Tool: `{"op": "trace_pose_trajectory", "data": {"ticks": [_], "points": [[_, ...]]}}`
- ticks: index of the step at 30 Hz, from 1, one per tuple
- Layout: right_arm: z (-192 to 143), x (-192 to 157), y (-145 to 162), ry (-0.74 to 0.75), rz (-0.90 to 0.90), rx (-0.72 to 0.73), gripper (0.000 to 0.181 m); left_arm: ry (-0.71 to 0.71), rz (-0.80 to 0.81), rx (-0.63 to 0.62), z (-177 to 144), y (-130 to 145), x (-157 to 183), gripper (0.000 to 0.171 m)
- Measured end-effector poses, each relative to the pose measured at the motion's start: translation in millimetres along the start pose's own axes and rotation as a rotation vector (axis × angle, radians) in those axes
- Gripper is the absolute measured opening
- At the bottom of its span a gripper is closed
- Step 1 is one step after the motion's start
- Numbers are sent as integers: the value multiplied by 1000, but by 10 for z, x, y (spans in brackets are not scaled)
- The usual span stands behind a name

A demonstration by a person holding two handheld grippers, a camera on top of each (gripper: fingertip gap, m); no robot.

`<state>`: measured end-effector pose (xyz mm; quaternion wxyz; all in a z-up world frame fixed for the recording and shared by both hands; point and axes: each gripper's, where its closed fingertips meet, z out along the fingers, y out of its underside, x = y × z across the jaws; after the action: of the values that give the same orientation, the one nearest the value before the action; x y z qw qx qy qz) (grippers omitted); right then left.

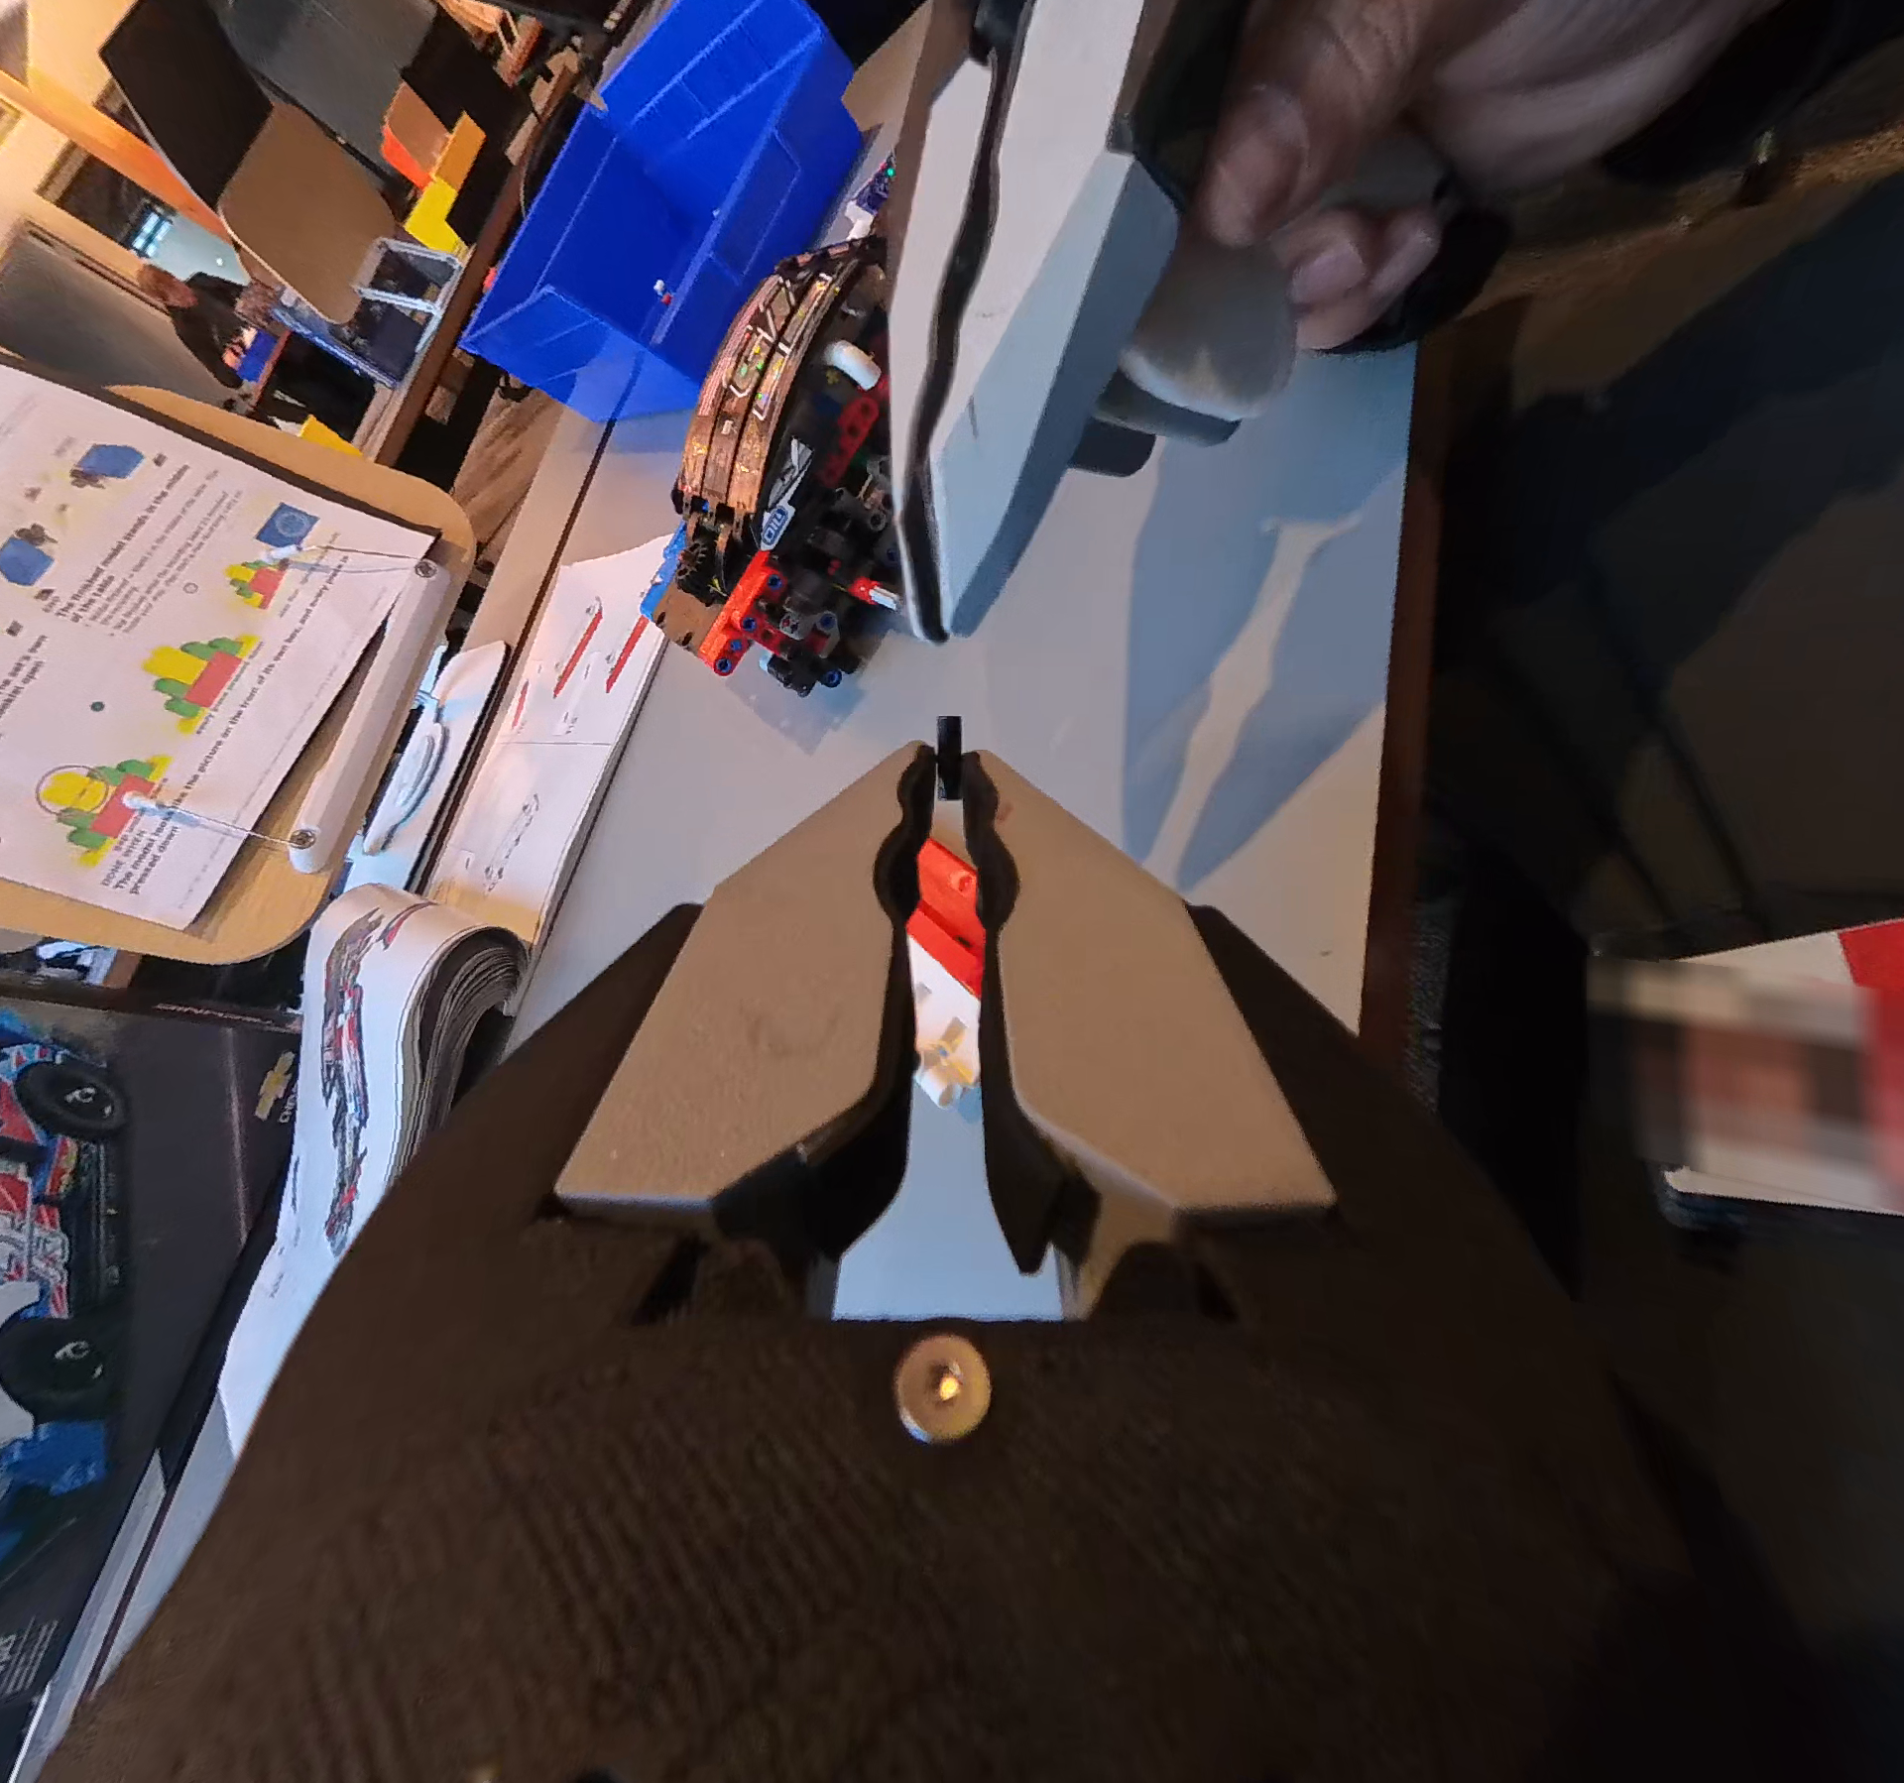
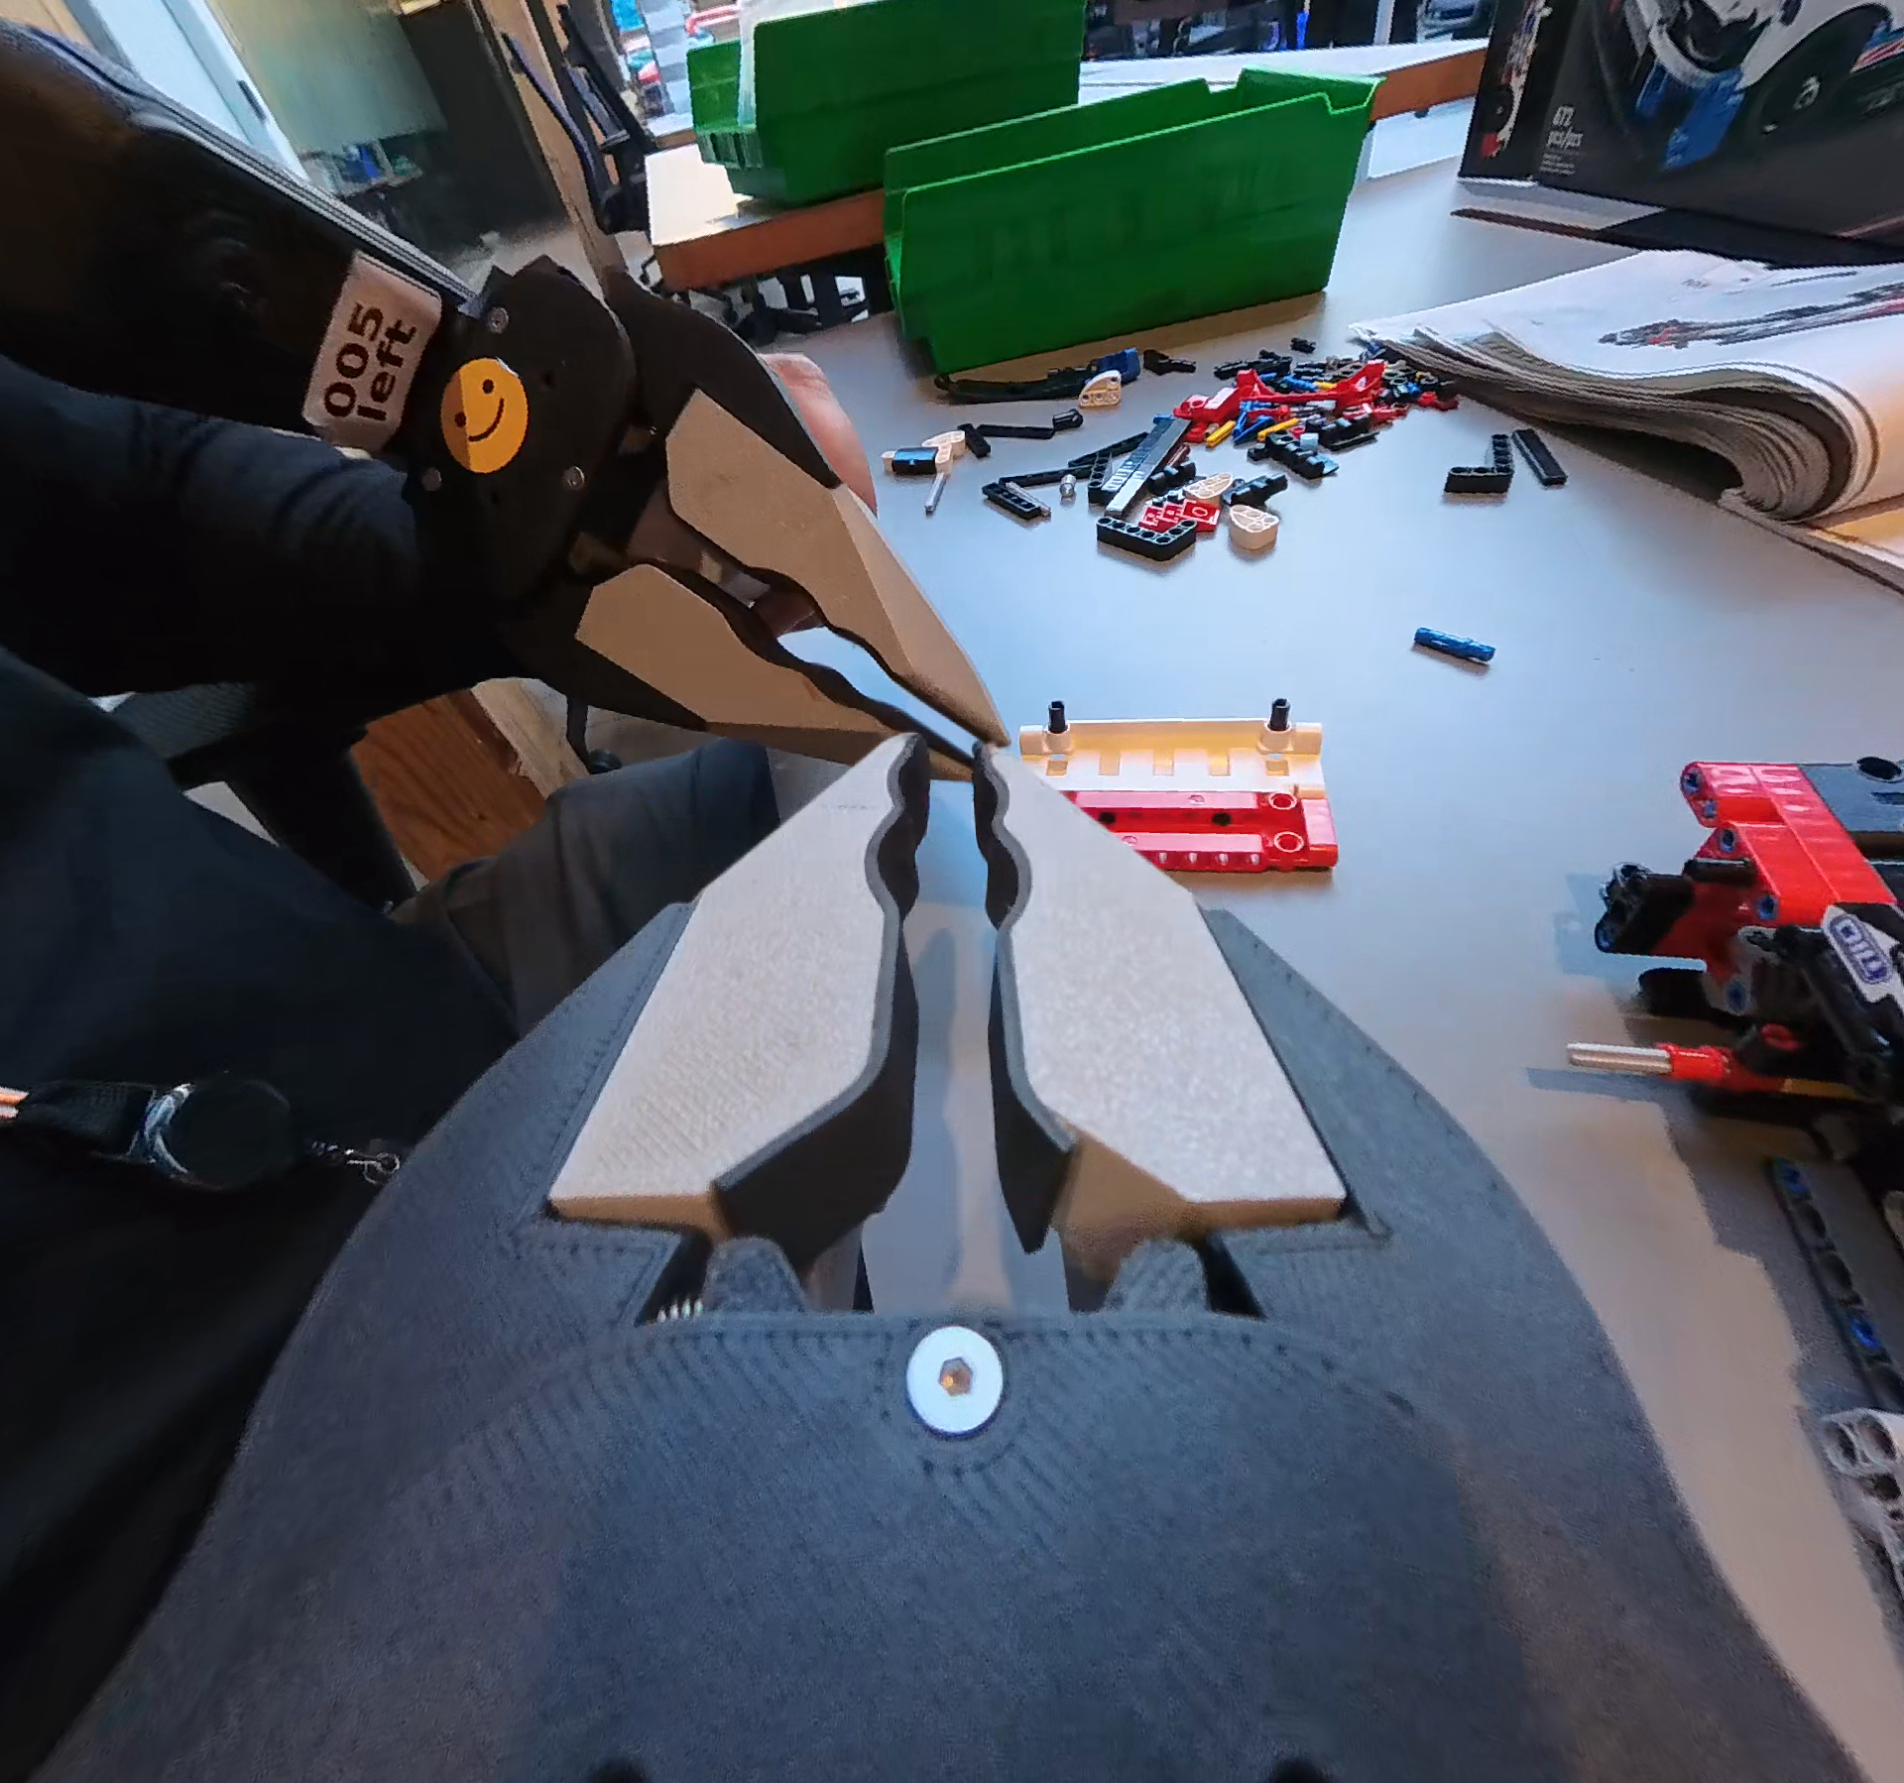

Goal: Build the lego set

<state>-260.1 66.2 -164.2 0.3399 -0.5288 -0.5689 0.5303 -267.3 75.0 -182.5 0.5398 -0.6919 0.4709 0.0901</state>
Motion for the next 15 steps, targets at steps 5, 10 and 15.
{"op": "trace_pose_trajectory", "data": {"ticks": [5, 10, 15], "points": [[59, 36, 72, 11, 21, -60, 6, -6, 12, 36, -20, -70, -4, 2], [75, 37, 77, 7, 21, -66, 5, -16, 42, 59, -36, -117, 1, 2], [78, 16, 61, -10, 27, -57, 4, -20, 47, 73, -50, -142, -1, 2]]}}
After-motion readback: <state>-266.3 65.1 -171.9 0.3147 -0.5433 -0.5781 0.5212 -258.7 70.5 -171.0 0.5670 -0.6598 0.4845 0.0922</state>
